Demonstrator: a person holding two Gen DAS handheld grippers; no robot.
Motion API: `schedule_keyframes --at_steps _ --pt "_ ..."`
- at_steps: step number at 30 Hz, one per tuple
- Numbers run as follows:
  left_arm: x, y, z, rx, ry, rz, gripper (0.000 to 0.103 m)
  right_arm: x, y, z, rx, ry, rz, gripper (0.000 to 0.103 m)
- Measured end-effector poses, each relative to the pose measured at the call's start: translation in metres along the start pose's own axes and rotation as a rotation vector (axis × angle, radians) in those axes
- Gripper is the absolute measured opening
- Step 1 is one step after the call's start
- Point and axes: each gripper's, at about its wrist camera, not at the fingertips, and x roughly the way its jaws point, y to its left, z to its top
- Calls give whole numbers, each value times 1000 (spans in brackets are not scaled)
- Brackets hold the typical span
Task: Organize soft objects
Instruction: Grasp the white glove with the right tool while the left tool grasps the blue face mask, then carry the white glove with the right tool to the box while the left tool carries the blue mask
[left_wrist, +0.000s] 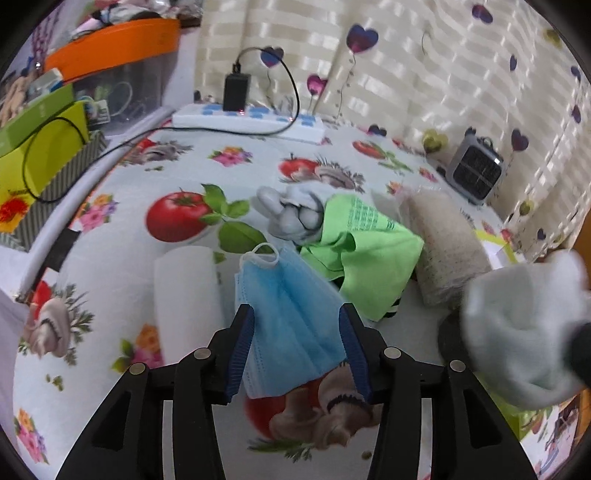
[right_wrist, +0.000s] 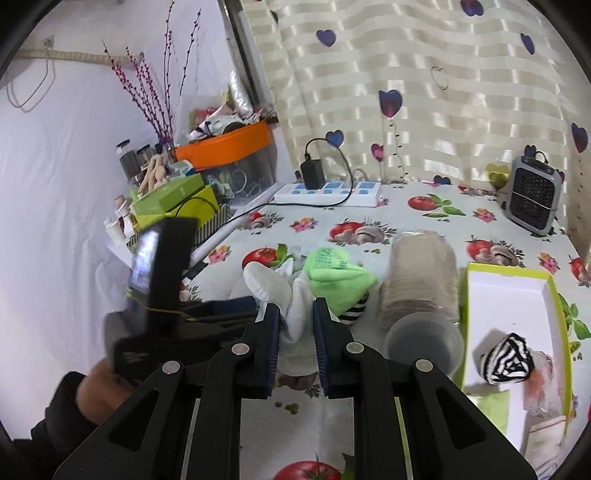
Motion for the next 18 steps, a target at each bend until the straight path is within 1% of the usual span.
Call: schedule_keyframes --at_steps 1,3,6,7,8,12,14,16,17,18 --pt "5 -3 0 9 8 5 47 -2 -1 0 1 -5 -1 18" --pt "18 -4 0 -5 37 25 49 -5 -3 -1 3 -8 -1 18" --pt "29 -6 -3 -7 45 69 53 -7 -5 -2 4 -9 3 18" --pt "31 -9 -4 3 42 83 57 -7 -5 -2 3 -9 5 18" --pt "32 -13 -5 24 38 103 58 -8 -6 -2 3 -10 6 18" --pt "38 -23 -9 94 33 154 59 -11 -6 -3 5 -15 17 18" --pt "40 -28 -10 141 30 177 55 -13 -7 -3 4 -21 18 18" --pt "40 -28 -10 143 29 172 40 -17 -8 -3 6 -27 18 18" --pt "39 -27 -10 145 28 168 38 -18 -9 -4 7 -29 17 18" --pt "38 -27 -11 149 26 164 32 -19 -9 -4 7 -31 16 18"
